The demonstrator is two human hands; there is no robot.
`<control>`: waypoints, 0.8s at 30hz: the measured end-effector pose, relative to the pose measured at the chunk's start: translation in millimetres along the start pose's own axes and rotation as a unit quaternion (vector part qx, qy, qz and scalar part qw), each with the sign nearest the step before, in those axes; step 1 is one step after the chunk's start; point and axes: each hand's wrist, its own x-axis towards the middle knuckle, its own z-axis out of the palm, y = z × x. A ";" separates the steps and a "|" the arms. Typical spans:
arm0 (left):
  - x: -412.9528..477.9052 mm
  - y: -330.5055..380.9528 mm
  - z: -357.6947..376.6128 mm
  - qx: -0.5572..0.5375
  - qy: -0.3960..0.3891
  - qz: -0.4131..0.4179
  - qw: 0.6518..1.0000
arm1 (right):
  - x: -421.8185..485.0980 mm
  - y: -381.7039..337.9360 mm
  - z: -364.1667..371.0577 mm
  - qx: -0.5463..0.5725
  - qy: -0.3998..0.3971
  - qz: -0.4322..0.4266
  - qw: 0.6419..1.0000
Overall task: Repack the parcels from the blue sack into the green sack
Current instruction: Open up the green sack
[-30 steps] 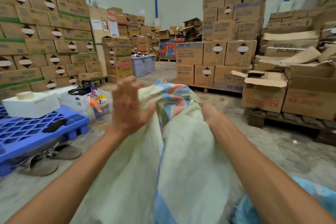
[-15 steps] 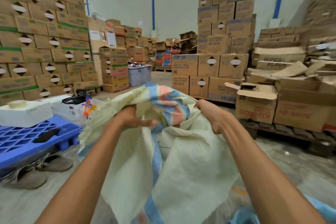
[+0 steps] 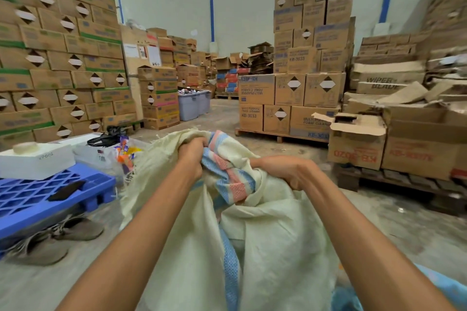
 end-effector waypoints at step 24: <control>21.9 -16.7 -33.5 -0.127 -0.210 -0.117 0.962 | 53.5 25.7 -1.1 -0.318 0.453 -0.048 0.832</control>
